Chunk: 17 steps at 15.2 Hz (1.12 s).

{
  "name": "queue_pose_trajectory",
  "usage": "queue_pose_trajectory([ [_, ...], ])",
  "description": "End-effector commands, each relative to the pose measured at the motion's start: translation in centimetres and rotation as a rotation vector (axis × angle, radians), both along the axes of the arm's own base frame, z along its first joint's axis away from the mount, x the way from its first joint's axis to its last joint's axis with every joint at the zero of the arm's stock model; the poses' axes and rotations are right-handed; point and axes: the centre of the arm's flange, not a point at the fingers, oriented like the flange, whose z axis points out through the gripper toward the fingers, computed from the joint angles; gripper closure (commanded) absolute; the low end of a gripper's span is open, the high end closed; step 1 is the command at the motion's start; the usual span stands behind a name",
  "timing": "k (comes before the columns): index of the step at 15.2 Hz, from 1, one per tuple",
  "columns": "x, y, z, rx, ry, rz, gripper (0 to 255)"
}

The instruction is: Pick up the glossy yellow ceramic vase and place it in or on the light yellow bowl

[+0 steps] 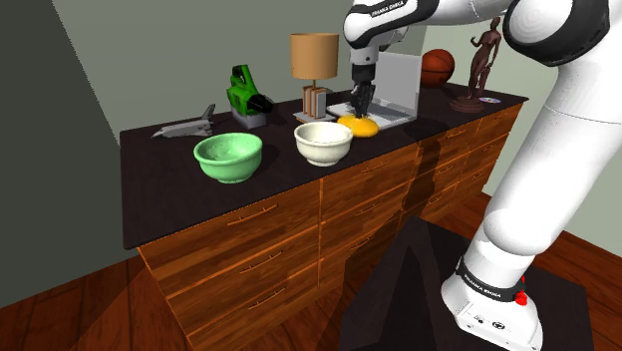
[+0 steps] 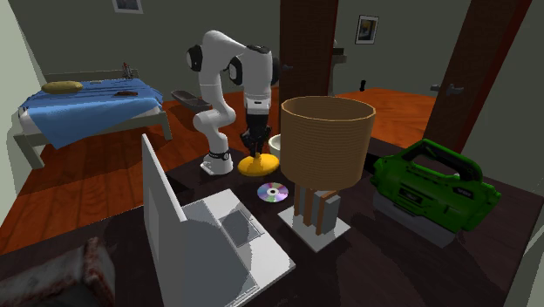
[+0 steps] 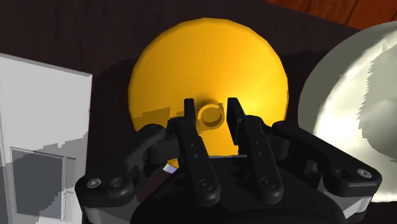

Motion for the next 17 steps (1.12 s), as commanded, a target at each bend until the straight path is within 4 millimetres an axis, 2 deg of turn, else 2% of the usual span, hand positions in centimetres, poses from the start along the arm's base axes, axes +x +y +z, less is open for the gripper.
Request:
queue_pose_trajectory([
  [1,0.0,-0.1,1.2,0.000,0.000,0.000,255],
  [17,0.0,-0.1,9.6,0.000,0.000,0.000,255],
])
